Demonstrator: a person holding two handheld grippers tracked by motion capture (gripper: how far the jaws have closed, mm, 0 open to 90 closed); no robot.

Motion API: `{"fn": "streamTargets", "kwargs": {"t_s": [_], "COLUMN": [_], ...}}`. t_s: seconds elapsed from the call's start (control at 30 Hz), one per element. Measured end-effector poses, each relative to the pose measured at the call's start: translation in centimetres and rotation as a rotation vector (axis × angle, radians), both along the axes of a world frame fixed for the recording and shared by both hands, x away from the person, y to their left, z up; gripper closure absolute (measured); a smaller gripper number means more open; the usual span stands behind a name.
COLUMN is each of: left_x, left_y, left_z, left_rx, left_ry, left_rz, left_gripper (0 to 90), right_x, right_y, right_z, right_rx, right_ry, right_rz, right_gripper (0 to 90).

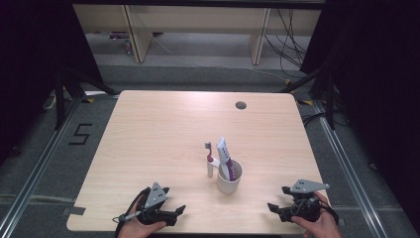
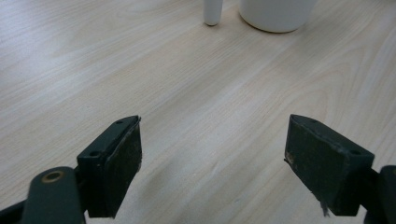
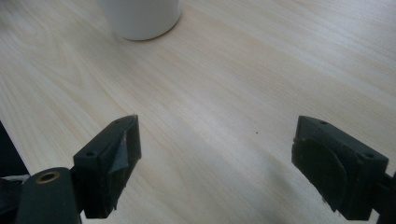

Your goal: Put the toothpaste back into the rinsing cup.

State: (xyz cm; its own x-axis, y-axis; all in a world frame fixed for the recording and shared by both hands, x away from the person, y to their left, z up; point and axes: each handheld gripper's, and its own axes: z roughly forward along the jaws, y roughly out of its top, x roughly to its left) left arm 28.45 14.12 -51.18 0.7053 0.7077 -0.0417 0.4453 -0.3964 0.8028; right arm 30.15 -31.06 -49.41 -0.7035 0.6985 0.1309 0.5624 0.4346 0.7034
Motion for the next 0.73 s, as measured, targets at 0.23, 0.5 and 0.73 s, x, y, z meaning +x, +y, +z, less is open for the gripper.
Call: {"fn": "streamTargets", "kwargs": {"t_s": [0.23,0.5,0.73], "left_x": [-0.02,-0.05,-0.01], "left_y": [-0.02,0.06,0.05], "left_z": [0.01,0.09,0.02], "left_rx": [0.001,0.008,0.025], "left_ry": [0.000,-0.003,-0.001], "left_rz": [-0.001,-0.009,-0.005], "left_gripper": [18.5,18.5,18.4], "right_x": [-0.30,-0.36,-0.41], "right_y": [-0.19,-0.18,-0.16], "right_z": [-0.06,-0.19,-0.12], "right_rx": [-0.028,-0.011,-0.022], "right_ry": [-0.025,-0.004,-0.007], "right_rz": [-0.039,-0.042,-0.048], "right_gripper": [16.4,16.4,16.4]}}
